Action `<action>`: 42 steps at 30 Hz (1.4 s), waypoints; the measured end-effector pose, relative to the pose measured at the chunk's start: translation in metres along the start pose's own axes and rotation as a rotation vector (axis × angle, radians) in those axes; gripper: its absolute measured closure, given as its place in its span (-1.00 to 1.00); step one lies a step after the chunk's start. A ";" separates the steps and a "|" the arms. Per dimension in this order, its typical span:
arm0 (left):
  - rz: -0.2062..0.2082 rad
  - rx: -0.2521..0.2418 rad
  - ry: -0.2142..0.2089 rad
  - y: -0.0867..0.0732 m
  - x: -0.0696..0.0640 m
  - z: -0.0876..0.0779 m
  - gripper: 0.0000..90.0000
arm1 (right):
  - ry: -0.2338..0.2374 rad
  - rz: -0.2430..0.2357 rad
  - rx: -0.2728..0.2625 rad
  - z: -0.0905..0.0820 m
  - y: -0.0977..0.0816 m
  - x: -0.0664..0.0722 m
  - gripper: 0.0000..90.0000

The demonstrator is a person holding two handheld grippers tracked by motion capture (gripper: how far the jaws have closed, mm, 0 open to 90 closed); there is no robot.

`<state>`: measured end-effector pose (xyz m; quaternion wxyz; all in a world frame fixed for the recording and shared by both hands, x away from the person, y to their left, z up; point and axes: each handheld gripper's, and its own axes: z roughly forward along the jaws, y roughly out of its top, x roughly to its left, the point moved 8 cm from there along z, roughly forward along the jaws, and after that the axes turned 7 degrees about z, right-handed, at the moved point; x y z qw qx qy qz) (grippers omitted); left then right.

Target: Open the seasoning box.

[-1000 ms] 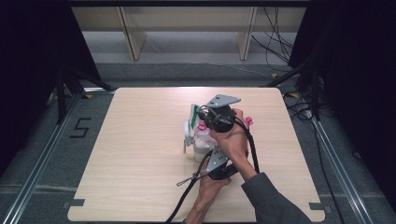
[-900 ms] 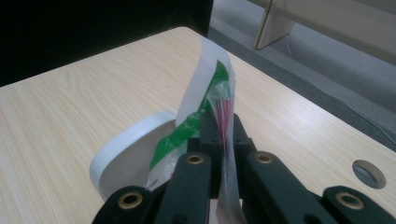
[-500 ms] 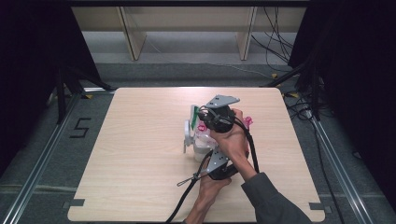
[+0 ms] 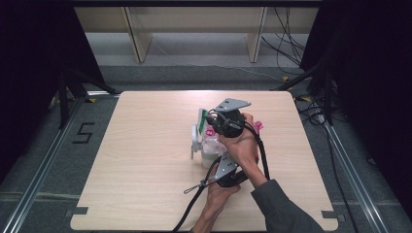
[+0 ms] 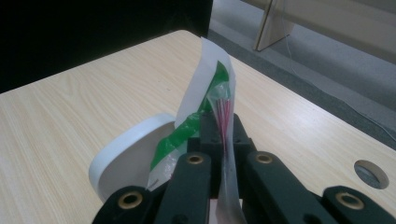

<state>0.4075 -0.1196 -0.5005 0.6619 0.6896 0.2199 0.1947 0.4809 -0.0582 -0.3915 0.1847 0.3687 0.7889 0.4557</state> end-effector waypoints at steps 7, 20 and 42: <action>-0.001 0.001 0.001 0.000 0.001 -0.001 0.69 | 0.003 -0.007 0.007 0.002 0.000 0.001 1.00; -0.002 -0.025 -0.014 0.002 0.001 0.000 0.69 | -0.005 -0.010 -0.004 0.005 0.000 0.002 1.00; -0.002 0.003 0.004 0.000 0.002 -0.002 0.69 | -0.006 -0.029 0.028 0.008 -0.003 0.003 1.00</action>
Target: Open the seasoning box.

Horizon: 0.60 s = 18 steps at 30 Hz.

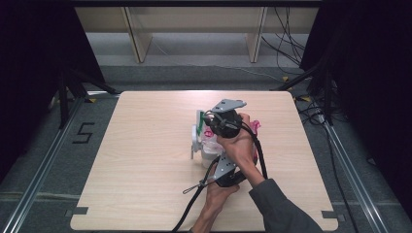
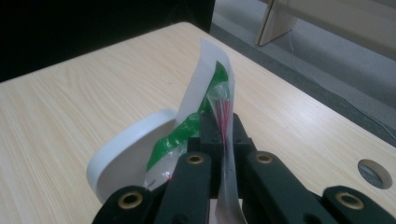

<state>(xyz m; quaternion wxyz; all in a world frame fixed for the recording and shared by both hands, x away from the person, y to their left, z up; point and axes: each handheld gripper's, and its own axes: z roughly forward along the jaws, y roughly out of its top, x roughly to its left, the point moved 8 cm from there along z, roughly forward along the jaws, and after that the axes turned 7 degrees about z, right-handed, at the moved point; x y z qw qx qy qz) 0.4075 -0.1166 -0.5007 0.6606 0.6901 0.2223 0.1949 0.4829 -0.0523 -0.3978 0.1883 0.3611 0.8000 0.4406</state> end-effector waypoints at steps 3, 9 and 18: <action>-0.004 -0.034 -0.010 0.001 0.001 0.002 0.69 | 0.006 0.017 -0.024 -0.001 0.003 -0.001 1.00; -0.007 -0.032 -0.009 0.001 0.001 0.002 0.69 | 0.012 0.033 -0.017 -0.001 0.003 -0.001 1.00; -0.003 -0.004 0.002 0.000 0.001 -0.001 0.69 | 0.002 -0.002 0.005 0.000 0.001 -0.001 1.00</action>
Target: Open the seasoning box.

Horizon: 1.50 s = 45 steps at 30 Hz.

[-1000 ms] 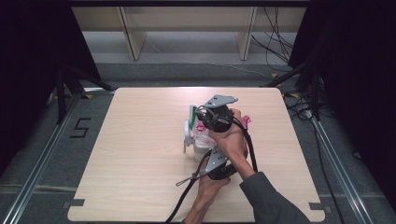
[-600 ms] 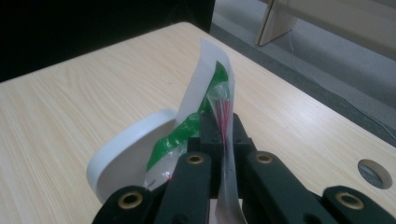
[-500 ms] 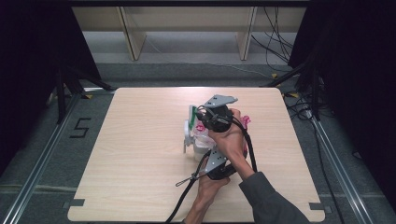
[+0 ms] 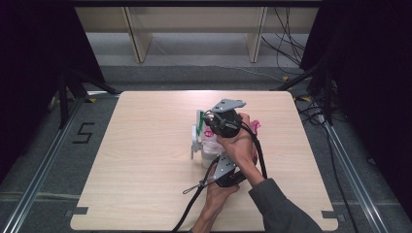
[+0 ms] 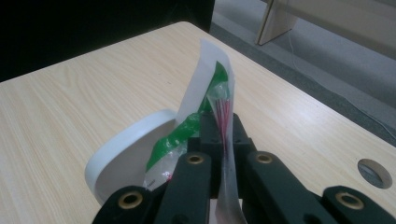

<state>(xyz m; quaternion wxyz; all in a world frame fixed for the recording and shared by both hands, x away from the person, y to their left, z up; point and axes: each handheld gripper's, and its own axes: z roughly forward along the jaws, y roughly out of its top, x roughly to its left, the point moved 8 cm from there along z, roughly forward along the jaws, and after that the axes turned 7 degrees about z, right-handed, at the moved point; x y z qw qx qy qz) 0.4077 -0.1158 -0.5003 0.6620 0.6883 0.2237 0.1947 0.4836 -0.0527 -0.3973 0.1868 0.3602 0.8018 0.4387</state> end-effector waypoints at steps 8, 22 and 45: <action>0.001 -0.003 0.000 0.001 0.000 0.000 0.69 | -0.002 0.017 -0.023 0.001 0.002 0.001 1.00; 0.002 -0.004 0.004 0.001 0.000 0.000 0.69 | -0.001 0.012 -0.016 0.001 0.002 0.000 1.00; -0.034 -0.032 -0.028 0.004 -0.006 0.001 0.69 | 0.004 0.010 0.010 0.000 0.003 -0.001 1.00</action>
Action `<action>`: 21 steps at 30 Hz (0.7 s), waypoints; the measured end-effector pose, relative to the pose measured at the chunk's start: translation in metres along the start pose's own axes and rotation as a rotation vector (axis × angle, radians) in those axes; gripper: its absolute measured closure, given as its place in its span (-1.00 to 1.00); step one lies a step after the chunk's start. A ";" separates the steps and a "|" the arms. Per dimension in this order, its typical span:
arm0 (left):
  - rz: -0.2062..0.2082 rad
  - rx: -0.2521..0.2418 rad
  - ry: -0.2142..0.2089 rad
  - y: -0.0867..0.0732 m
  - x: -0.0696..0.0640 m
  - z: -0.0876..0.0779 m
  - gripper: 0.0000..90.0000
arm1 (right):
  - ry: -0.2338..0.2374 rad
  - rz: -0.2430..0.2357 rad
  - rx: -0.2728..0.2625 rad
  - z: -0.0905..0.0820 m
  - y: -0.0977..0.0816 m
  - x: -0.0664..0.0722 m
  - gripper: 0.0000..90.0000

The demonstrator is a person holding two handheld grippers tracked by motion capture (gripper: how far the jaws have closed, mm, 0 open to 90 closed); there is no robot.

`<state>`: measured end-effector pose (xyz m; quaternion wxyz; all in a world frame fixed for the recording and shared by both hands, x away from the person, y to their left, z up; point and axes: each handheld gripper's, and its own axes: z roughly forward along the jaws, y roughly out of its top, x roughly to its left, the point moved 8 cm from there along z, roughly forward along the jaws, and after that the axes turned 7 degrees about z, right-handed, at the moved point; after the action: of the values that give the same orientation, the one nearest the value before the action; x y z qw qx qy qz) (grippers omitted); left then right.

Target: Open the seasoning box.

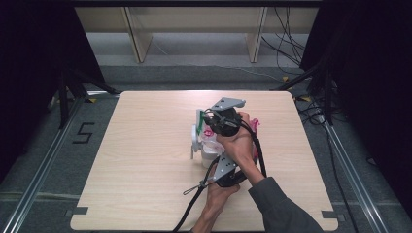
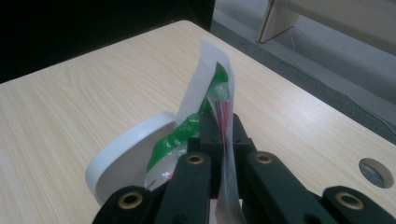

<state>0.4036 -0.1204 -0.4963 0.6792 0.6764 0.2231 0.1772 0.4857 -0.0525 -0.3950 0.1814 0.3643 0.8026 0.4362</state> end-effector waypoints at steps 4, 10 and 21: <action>0.035 0.012 0.041 0.001 0.004 -0.002 0.69 | 0.001 0.004 -0.006 0.001 0.000 -0.001 1.00; 0.036 0.025 0.045 -0.002 0.005 -0.002 0.70 | -0.006 -0.002 -0.004 0.001 0.000 -0.001 1.00; 0.039 0.011 0.036 0.001 0.004 -0.002 0.70 | 0.008 0.029 -0.011 0.000 0.000 -0.001 1.00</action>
<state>0.4055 -0.1167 -0.4955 0.6677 0.6811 0.2228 0.2014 0.4865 -0.0536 -0.3945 0.1738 0.3730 0.7956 0.4446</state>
